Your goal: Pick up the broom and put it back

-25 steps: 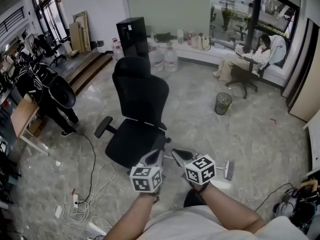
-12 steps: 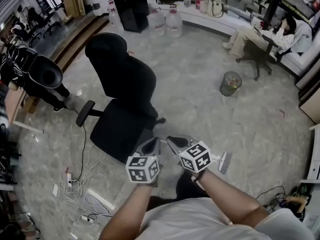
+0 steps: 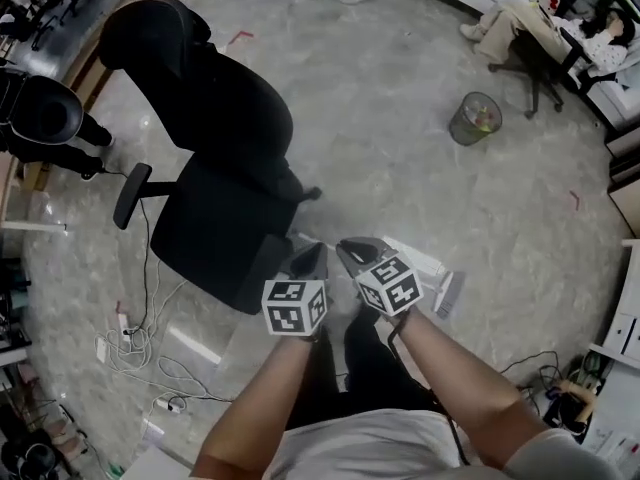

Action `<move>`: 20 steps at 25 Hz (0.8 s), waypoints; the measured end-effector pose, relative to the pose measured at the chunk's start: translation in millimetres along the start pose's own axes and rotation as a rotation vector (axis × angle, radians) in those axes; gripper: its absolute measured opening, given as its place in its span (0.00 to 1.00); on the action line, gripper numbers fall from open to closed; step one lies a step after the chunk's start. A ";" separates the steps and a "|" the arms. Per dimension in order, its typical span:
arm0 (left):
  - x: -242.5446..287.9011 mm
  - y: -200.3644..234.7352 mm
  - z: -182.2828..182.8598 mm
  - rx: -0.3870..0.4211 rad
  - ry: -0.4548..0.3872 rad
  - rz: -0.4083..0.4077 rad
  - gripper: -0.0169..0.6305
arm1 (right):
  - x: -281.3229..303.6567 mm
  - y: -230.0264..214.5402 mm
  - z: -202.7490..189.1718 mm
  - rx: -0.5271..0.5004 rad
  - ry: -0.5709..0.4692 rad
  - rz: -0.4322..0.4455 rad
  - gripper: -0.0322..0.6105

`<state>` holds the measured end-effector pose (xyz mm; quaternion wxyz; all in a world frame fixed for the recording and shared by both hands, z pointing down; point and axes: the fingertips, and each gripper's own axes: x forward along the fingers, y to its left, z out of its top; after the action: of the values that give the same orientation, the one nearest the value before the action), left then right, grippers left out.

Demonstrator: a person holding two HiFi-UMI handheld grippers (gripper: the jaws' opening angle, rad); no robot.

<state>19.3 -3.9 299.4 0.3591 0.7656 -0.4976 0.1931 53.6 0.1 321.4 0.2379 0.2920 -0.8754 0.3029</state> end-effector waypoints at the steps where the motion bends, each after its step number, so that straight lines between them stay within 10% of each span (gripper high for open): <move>1: 19.8 7.0 -14.0 -0.007 0.020 -0.005 0.04 | 14.0 -13.5 -13.7 0.003 0.021 -0.008 0.10; 20: 271.5 134.8 -317.0 -0.082 0.270 -0.060 0.04 | 299.9 -177.9 -400.1 -0.094 0.401 0.055 0.21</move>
<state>34.2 28.9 736.5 0.4594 0.7319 -0.4290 0.2631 51.3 42.8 850.3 0.4122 0.1905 -0.8314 0.3201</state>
